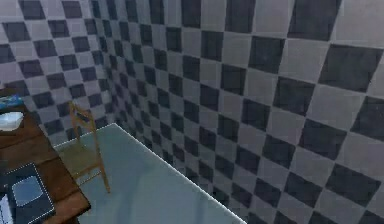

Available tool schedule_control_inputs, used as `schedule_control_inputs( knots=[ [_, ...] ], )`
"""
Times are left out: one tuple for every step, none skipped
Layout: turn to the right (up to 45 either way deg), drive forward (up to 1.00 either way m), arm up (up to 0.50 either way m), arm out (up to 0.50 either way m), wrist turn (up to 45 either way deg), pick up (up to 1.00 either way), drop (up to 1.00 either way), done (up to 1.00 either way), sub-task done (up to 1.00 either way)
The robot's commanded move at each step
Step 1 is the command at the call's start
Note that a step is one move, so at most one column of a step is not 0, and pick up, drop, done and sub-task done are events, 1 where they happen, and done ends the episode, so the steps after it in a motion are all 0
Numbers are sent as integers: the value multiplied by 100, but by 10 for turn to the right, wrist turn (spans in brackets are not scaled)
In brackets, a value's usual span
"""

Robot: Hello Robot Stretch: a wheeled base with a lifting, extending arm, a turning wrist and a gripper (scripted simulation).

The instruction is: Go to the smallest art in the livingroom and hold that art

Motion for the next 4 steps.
schedule_control_inputs(
  knots=[
    [0,40,0,0,0,0,0,0,0],
    [450,0,0,0,0,0,0,0,0],
    [450,0,0,0,0,0,0,0,0],
    [450,0,0,0,0,0,0,0,0]
  ],
)
